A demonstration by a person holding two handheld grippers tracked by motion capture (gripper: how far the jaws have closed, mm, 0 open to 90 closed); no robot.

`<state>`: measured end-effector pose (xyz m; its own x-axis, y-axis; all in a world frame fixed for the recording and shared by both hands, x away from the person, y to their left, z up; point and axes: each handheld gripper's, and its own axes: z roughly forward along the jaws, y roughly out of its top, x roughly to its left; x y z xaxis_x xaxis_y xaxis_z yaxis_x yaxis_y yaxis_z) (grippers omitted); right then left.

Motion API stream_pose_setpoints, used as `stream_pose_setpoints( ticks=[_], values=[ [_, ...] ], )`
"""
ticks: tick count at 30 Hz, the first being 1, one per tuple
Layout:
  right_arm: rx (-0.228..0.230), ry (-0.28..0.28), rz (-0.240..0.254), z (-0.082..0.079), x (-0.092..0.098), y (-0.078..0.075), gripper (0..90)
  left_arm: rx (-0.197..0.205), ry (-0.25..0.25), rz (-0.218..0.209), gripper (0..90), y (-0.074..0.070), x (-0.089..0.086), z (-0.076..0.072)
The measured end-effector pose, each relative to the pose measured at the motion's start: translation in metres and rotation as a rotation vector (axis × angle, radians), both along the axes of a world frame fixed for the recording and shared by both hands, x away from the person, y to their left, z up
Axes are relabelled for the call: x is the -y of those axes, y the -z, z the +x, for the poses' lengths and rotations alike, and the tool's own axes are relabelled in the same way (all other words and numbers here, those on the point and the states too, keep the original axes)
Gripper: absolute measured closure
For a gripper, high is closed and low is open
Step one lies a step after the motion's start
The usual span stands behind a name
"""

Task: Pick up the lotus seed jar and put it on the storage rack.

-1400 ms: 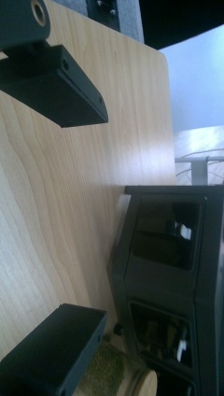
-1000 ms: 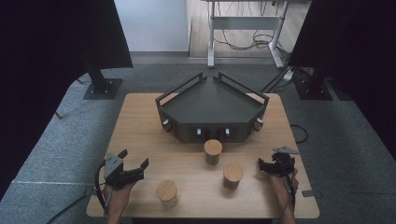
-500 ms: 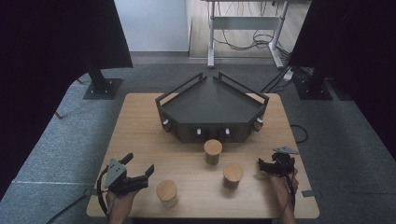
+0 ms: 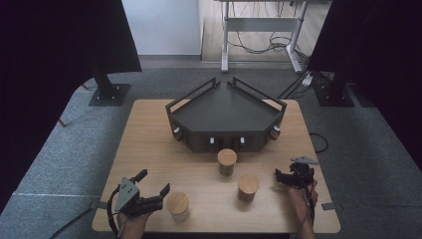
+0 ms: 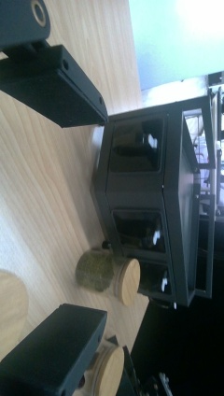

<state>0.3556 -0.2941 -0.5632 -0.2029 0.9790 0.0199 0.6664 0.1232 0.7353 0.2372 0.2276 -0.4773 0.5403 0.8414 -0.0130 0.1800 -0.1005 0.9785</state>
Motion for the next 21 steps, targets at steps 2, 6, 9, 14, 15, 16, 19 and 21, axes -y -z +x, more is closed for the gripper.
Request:
stream_pose_setpoints(
  ticks=[2,6,9,14,15,16,19,21],
  values=[
    [0.0,0.0,0.0,0.0,0.0,0.0,8.6,0.009,0.009,-0.002,5.6,0.001,0.003,-0.004],
    [0.0,0.0,0.0,0.0,0.0,0.0,8.6,0.016,0.02,-0.005,5.6,0.004,0.006,-0.009],
    [0.0,-0.001,0.0,0.0,0.0,0.0,8.6,0.013,0.027,-0.012,5.5,0.006,0.008,-0.011],
    [0.0,-0.002,0.0,0.0,0.0,0.0,8.6,0.007,0.043,-0.017,5.4,0.01,0.012,-0.015],
    [0.0,-0.002,0.0,0.0,0.0,0.0,8.6,0.006,0.046,-0.018,5.4,0.011,0.013,-0.016],
    [0.0,-0.002,0.0,0.0,0.0,0.0,8.6,0.005,0.049,-0.019,5.3,0.012,0.014,-0.017],
    [0.0,-0.002,0.0,0.0,0.0,0.0,8.6,0.006,0.059,-0.02,5.1,0.014,0.017,-0.02],
    [0.0,-0.003,0.0,0.0,0.0,0.0,8.6,0.006,0.065,-0.014,5.0,0.015,0.02,-0.021]
  ],
)
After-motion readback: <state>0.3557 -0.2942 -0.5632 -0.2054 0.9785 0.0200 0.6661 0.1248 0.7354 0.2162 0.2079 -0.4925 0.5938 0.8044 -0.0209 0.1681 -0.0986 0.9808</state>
